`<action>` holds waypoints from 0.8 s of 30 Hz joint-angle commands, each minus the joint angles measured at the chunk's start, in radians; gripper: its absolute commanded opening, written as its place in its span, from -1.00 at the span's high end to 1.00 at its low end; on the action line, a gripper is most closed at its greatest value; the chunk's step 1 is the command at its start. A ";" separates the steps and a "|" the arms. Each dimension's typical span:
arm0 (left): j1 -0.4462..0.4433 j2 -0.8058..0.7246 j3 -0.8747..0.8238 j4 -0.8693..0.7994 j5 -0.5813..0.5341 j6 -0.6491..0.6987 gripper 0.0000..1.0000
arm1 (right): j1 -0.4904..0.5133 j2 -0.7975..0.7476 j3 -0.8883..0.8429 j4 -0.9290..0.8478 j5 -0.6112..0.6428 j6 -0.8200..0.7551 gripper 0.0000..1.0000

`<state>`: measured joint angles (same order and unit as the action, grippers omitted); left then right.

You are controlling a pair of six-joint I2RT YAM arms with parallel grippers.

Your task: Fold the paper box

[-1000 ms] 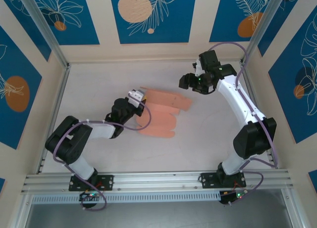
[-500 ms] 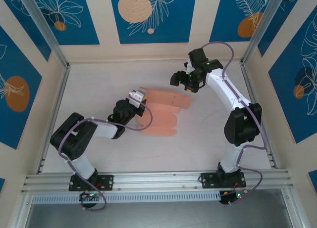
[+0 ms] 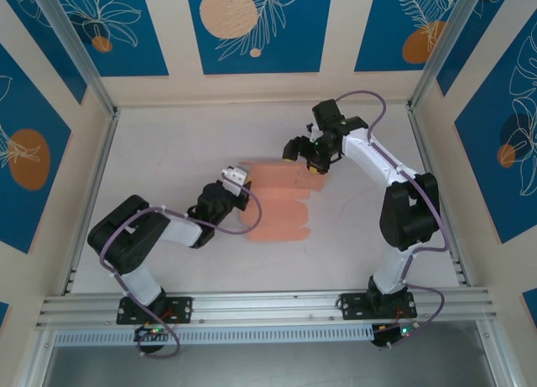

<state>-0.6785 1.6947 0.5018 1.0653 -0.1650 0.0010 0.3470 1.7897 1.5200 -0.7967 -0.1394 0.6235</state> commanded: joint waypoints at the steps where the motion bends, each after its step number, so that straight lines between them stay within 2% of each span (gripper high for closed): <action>1: -0.056 -0.021 -0.041 0.085 -0.094 -0.004 1.00 | 0.006 -0.092 -0.049 0.028 -0.025 0.032 -0.58; 5: -0.098 0.000 -0.050 0.104 -0.126 0.033 1.00 | 0.010 -0.140 -0.129 0.072 -0.038 0.077 -0.57; 11: -0.103 0.020 -0.052 0.120 -0.147 0.061 1.00 | 0.025 -0.184 -0.212 0.124 -0.008 0.156 -0.40; 15: -0.103 0.028 -0.057 0.127 -0.140 0.063 1.00 | 0.026 -0.181 -0.233 0.164 0.002 0.210 -0.42; 19: -0.103 0.057 -0.062 0.159 -0.135 0.073 1.00 | 0.029 -0.178 -0.237 0.228 -0.038 0.270 -0.59; 24: -0.103 0.090 -0.056 0.178 -0.135 0.057 1.00 | 0.049 -0.154 -0.214 0.219 -0.012 0.290 -0.49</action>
<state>-0.7719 1.7599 0.4561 1.2026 -0.2974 0.0509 0.3794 1.6310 1.2919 -0.5949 -0.1387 0.8738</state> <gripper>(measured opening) 0.066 0.750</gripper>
